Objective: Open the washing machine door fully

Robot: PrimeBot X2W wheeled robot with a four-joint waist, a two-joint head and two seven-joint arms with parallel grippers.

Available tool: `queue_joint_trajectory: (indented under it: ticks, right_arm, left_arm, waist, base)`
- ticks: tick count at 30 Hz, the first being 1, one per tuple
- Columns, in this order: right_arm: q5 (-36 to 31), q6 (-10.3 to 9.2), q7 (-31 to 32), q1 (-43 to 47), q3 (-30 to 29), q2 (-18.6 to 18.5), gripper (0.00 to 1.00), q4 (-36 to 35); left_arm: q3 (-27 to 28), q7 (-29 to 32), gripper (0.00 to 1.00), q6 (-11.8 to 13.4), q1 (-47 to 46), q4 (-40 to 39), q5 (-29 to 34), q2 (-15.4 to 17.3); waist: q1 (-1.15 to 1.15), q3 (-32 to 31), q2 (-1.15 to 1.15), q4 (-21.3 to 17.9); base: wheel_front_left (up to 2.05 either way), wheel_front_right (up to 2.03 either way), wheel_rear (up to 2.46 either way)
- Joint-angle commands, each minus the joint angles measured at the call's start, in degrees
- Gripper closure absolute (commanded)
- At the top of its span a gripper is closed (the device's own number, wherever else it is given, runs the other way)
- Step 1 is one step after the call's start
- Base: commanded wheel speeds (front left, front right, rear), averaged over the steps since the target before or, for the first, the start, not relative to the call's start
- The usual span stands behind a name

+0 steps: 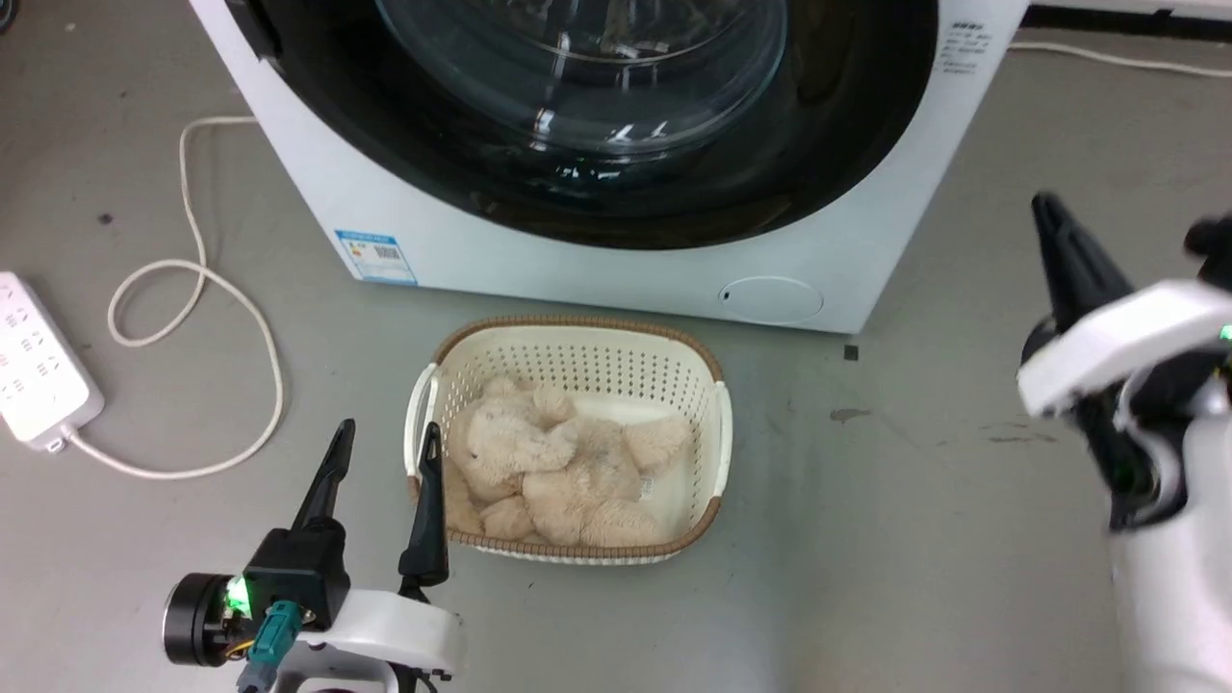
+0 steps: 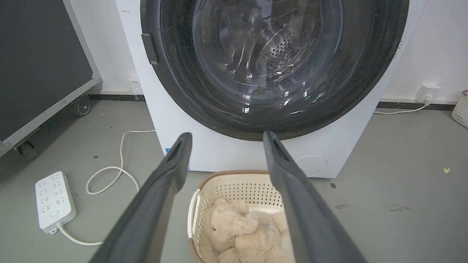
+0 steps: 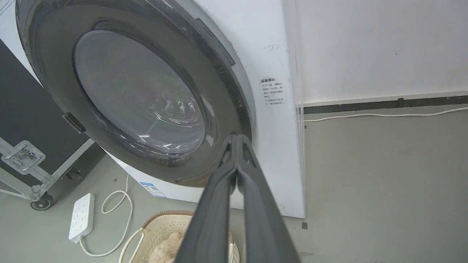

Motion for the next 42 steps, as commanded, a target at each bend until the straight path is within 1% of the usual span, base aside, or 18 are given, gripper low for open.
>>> queue_joint_trajectory:
  ticks: [1,8,19,37,42]
  right_arm:
    - [1.28,-0.02,0.6,-2.54,-0.57,0.2,1.0,1.05]
    - [6.45,-0.02,4.3,-11.41,-5.14,0.58,1.0,8.19]
    - [11.31,-0.03,11.3,-25.31,-9.88,-0.11,1.0,18.91]
    - [18.06,-0.04,25.25,-44.61,-17.61,-4.57,1.0,36.22]
    - [19.44,-0.04,27.3,-49.56,-19.12,-5.27,1.0,39.47]
  left_arm:
    - [-0.31,-0.57,0.0,0.23,-1.0,-0.48,-0.3,0.01]
    - [-0.93,-1.41,0.0,0.53,-1.31,-1.26,-0.86,0.01]
    - [-1.97,-2.73,0.0,0.94,-2.58,-2.11,-1.61,0.01]
    - [-3.58,-4.88,0.0,1.51,-4.12,-3.37,-2.7,0.01]
    - [-4.29,-5.48,0.0,1.73,-4.61,-3.69,-3.15,0.01]
  waist:
    - [0.0,0.53,0.0,0.39]
    - [0.0,2.61,0.0,1.55]
    - [0.0,6.35,0.0,2.98]
    - [0.0,11.69,0.0,6.17]
    - [0.0,13.09,0.0,6.96]
  base:
    - [0.0,0.0,0.0]
    - [0.0,0.0,0.0]
    - [0.0,0.0,0.0]
    - [0.0,0.0,0.0]
    - [0.0,0.0,0.0]
